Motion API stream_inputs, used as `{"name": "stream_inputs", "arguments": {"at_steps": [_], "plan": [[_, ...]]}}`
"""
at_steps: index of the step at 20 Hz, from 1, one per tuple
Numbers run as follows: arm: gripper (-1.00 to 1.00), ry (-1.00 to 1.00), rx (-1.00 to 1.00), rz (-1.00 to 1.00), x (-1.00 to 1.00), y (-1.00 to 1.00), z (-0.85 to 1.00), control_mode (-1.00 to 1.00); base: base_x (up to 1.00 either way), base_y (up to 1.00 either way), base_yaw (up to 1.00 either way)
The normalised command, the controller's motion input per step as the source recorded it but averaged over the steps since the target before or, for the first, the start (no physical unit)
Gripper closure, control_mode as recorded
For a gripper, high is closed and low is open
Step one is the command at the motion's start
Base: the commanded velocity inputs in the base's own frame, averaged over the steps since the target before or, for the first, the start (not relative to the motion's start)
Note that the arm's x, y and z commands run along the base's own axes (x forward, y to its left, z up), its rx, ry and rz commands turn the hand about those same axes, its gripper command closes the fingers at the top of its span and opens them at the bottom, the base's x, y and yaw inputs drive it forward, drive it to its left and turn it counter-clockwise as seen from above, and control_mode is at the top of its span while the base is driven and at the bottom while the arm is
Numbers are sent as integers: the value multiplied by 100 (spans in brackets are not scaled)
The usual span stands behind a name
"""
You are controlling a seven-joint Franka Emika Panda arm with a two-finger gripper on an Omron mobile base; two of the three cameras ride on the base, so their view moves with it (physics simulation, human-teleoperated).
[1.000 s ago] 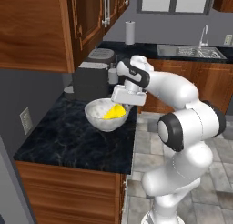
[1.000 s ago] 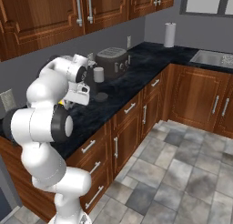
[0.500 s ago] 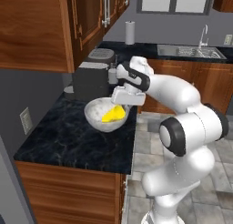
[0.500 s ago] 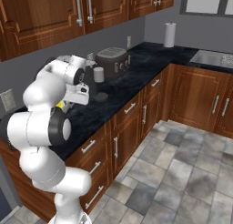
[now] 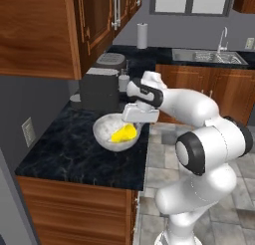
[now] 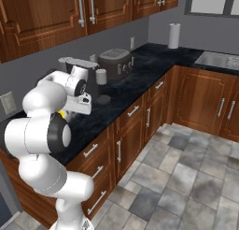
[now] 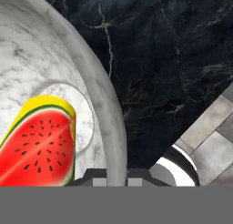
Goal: Place the cup inside the bowl on the dining table and move the bowl to any counter.
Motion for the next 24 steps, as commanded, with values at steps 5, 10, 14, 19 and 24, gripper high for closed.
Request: {"name": "stream_inputs", "arguments": {"at_steps": [5,10,14,19,24], "plan": [[100,0,0,0,0,1,-25,-100,0,0,0],[100,0,0,0,0,0,-24,-100,0,0,0],[100,0,0,0,5,0,-11,-100,0,0,0],[100,0,0,0,5,0,-9,-100,0,0,0],[100,0,0,0,7,0,-13,-100,0,0,0]]}}
